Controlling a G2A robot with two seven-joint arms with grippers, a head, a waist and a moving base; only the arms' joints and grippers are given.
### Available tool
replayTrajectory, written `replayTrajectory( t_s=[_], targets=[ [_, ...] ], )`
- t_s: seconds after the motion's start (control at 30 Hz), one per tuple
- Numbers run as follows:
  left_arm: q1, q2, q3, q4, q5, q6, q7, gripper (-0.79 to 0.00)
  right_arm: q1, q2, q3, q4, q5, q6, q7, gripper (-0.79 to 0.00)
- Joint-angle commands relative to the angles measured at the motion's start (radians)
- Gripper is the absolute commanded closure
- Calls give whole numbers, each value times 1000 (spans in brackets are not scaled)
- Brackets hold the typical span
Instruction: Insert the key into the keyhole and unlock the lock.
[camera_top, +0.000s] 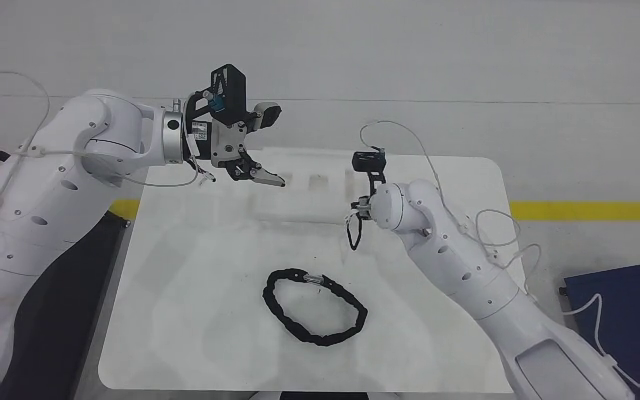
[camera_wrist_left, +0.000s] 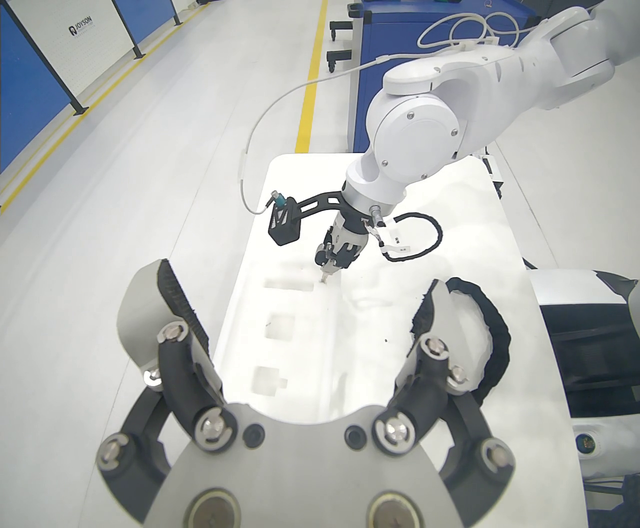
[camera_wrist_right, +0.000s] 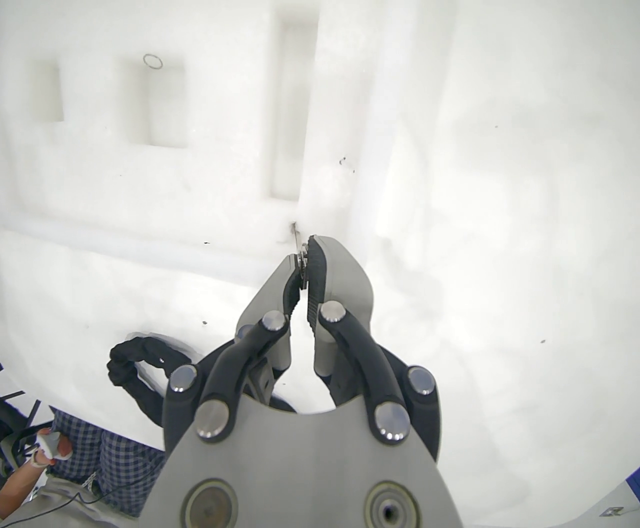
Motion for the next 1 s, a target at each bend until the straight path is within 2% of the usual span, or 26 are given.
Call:
replayTrajectory(
  t_s=[0.0,0.13,0.3,0.47,0.6,0.83,0.97],
  targets=[
    [0,0,0,0,0,0,0,-785,6,0,-5,-3,-36,12,23,0],
    [0,0,0,0,0,0,0,-785,24,1,-21,-1,-107,23,95,0],
    [0,0,0,0,0,0,0,-785,16,4,13,-18,-113,13,111,0],
    [0,0,0,0,0,0,0,-785,-44,26,94,-100,-110,6,117,0],
    [0,0,0,0,0,0,0,-785,-130,50,193,-218,-79,-14,114,0],
    [0,0,0,0,0,0,0,-785,-374,98,458,-437,125,-281,-32,0],
    [0,0,0,0,0,0,0,-785,-484,116,591,-518,253,-411,-71,0]
  ],
)
